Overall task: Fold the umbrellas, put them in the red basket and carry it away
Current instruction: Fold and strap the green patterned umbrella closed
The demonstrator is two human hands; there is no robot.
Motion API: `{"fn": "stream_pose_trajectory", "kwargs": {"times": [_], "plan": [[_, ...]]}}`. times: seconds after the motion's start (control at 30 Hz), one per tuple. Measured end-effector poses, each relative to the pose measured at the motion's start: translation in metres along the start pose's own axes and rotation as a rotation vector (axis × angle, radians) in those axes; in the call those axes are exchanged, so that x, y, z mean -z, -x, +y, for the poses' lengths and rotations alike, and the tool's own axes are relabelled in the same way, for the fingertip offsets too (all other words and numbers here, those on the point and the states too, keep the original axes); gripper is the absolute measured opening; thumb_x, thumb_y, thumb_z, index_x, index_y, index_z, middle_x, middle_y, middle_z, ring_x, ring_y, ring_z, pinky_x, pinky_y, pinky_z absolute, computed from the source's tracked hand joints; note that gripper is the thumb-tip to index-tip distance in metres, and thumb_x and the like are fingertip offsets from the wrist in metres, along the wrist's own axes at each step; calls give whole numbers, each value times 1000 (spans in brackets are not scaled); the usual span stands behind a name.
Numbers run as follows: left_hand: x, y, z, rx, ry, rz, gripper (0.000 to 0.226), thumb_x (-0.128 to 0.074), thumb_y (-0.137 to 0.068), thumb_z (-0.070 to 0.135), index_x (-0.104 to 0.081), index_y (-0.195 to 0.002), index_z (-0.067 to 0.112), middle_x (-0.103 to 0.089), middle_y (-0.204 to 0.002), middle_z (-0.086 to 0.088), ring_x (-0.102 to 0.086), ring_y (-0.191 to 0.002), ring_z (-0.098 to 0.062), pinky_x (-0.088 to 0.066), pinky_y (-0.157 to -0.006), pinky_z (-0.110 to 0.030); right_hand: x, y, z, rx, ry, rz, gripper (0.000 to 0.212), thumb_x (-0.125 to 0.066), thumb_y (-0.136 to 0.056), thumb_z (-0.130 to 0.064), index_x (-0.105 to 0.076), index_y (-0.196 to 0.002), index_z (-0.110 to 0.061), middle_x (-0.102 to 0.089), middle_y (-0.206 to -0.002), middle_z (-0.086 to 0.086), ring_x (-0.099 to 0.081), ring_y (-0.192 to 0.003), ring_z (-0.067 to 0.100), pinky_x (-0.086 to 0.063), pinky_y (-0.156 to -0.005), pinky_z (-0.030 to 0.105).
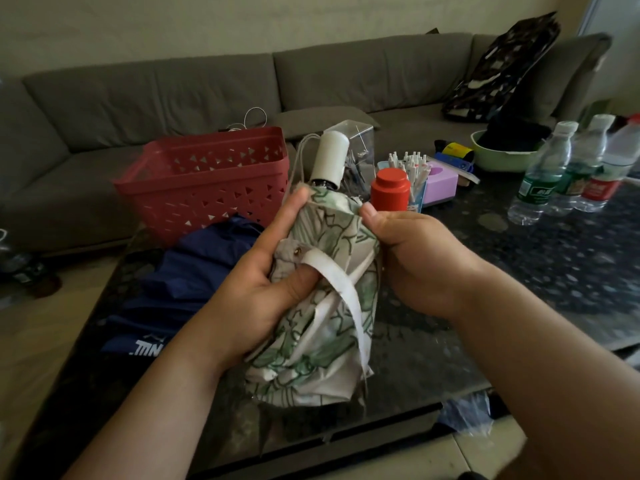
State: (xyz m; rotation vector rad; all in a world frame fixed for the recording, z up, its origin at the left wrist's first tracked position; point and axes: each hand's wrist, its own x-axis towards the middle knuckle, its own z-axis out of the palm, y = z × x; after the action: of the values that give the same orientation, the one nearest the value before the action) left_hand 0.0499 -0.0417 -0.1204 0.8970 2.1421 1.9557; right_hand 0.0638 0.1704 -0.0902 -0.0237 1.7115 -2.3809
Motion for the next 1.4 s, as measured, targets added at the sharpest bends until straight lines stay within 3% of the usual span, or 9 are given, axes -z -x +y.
{"fn": "stream_pose_trajectory", "kwargs": {"times": [0.3, 0.5, 0.63, 0.77, 0.9, 1.07, 1.17, 1.3, 1.4], "plan": [[6, -5, -5, 42, -14, 199, 66, -74, -89, 41, -45, -140, 70, -52, -154, 26, -53, -141, -2, -42, -120, -48, 7, 2, 4, 287, 571, 189, 12, -72, -95, -37, -73, -106, -33, -76, -106, -5, -73, -100, 11, -60, -86, 34], [0, -9, -7, 49, 73, 359, 70, -77, -82, 43, -44, -137, 71, -60, -148, 22, -63, -130, -3, -53, -110, -45, -20, 19, 21, 852, 1052, 355, 34, -67, -89, -50, -52, -117, -38, -49, -114, -12, -53, -110, 16, -46, -90, 28], [1, -10, -5, 25, 168, 431, 67, -68, -96, 28, -37, -146, 60, -68, -123, 37, -68, -118, 4, -61, -93, -28, -19, 9, 31, 474, 890, 322, 57, -62, -81, -74, -43, -131, -53, -42, -131, -15, -47, -127, 17, -48, -104, 44], [1, -6, -2, 28, 180, 412, 64, -65, -91, 32, -36, -140, 62, -66, -120, 43, -65, -118, 9, -59, -88, -18, -13, -3, 25, 90, 234, 49, 95, -81, -67, -75, -36, -149, -55, -64, -139, -4, -68, -122, 22, -56, -101, 53], [-6, -5, -6, 18, 153, 397, 78, -77, -88, 29, -36, -148, 60, -62, -143, 26, -62, -130, -1, -55, -108, -36, -23, 0, 29, 123, 100, -180, 68, -76, -82, -48, -48, -143, -39, -73, -129, -8, -71, -118, 19, -59, -98, 44], [-12, -3, -9, -23, 108, 426, 91, -87, -76, 28, -39, -146, 60, -59, -149, 20, -61, -133, -5, -52, -112, -44, -19, -7, 34, 131, 132, 2, 47, -72, -95, -25, -54, -137, -36, -77, -118, 1, -76, -107, 24, -63, -88, 46], [-12, -3, -7, -36, 144, 438, 85, -80, -78, 23, -41, -143, 61, -61, -147, 18, -62, -132, -7, -53, -111, -46, -14, -9, 36, 89, 322, 106, 70, -74, -95, -34, -37, -155, -42, -74, -120, -2, -77, -100, 18, -65, -79, 41], [-5, -6, -4, -70, 57, 528, 82, -79, -86, 26, -36, -145, 62, -51, -157, 17, -57, -136, -1, -48, -116, -44, -7, -2, 33, 600, 876, 516, 45, -76, -90, -40, -54, -129, -37, -58, -115, -14, -58, -104, 5, -57, -88, 37], [-1, -9, -5, -71, 61, 613, 83, -77, -95, 22, -31, -153, 60, -53, -154, 20, -58, -133, 2, -52, -111, -41, -22, 16, 34, 865, 1070, 354, 22, -72, -84, -44, -59, -101, -37, -53, -98, -14, -51, -99, 15, -46, -85, 36]]}}
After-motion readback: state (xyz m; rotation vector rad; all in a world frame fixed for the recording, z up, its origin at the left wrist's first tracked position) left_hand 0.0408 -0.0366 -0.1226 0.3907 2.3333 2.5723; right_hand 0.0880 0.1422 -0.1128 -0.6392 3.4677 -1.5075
